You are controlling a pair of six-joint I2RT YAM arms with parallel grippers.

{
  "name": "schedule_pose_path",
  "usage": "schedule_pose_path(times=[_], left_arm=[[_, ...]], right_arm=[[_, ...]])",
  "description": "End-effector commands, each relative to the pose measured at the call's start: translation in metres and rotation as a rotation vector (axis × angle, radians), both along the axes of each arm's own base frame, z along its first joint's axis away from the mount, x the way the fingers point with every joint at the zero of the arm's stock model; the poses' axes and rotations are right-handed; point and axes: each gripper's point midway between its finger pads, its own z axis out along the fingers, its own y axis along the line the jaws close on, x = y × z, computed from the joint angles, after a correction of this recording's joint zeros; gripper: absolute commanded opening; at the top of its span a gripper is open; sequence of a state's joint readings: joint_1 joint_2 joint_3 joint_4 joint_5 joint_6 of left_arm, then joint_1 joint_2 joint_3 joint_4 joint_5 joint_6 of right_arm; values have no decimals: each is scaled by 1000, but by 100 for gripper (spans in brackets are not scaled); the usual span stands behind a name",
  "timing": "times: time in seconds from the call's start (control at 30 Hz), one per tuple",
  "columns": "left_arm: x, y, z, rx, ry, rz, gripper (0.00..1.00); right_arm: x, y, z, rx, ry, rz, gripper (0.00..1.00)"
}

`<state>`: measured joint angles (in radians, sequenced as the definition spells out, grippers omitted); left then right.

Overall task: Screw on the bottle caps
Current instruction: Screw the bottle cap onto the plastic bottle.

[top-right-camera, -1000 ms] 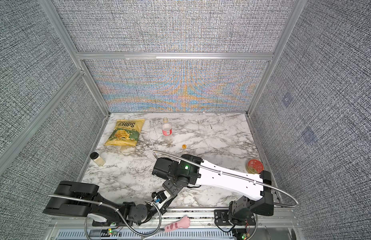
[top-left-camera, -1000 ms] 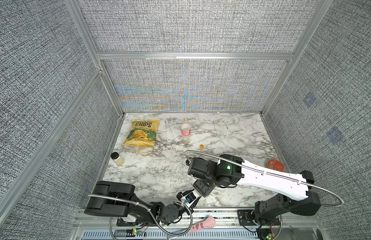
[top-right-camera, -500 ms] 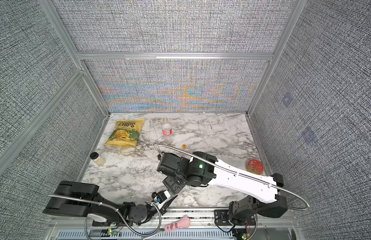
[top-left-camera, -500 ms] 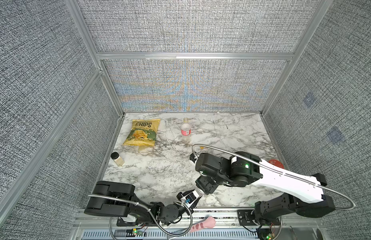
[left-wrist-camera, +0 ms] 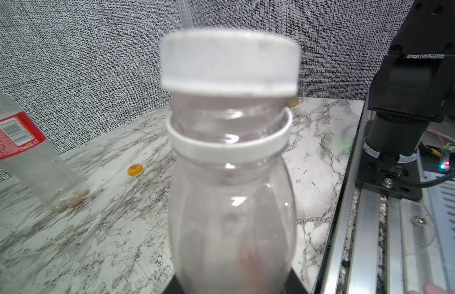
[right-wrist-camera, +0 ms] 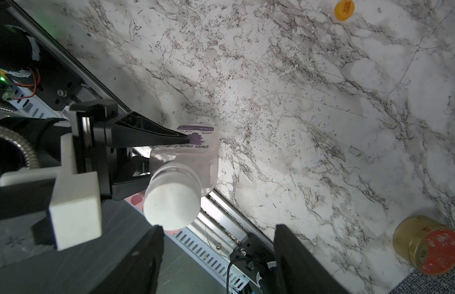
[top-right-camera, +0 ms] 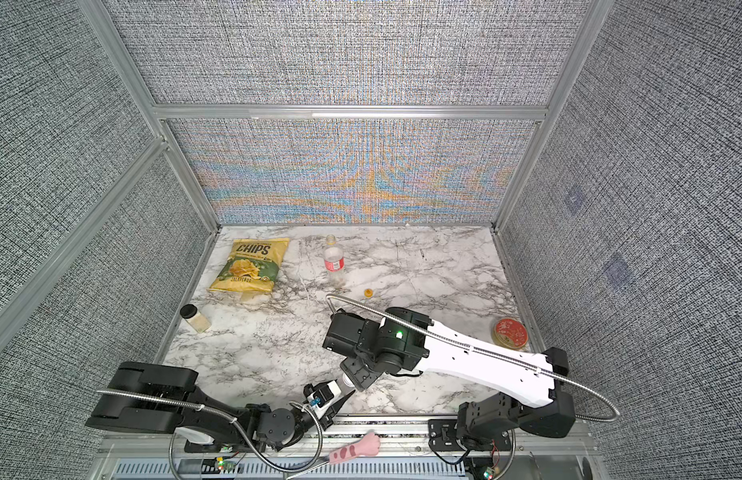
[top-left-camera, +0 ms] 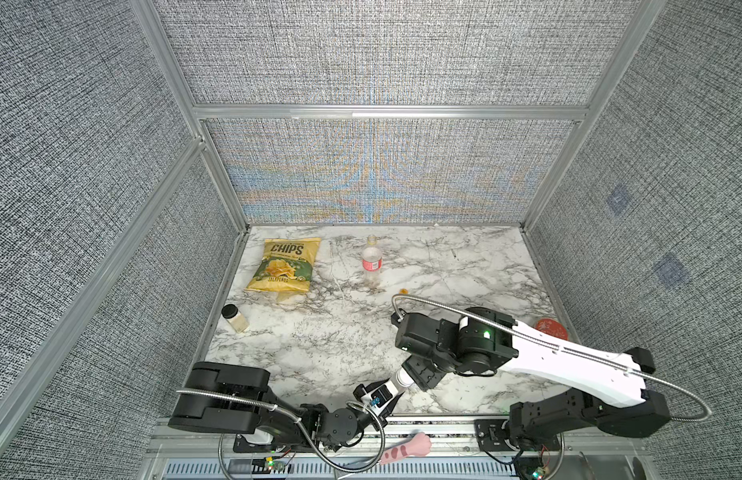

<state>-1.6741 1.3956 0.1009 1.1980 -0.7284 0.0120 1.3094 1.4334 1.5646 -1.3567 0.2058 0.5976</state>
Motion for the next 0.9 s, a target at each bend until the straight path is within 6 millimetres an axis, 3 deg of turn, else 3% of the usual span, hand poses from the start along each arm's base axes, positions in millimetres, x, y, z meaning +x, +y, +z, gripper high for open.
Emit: schedule_pose_path(times=[0.0,0.53,0.87], left_arm=[[0,-1,7,-35,6,-1,34],[0,-2,7,-35,4,-2,34],[0,-1,8,-37,3,-2,34]], right_arm=[[-1,1,-2,-2,3,2,71],[-3,13,-18,-9,26,11,71],[9,-5,-17,-33,-10,-31,71]])
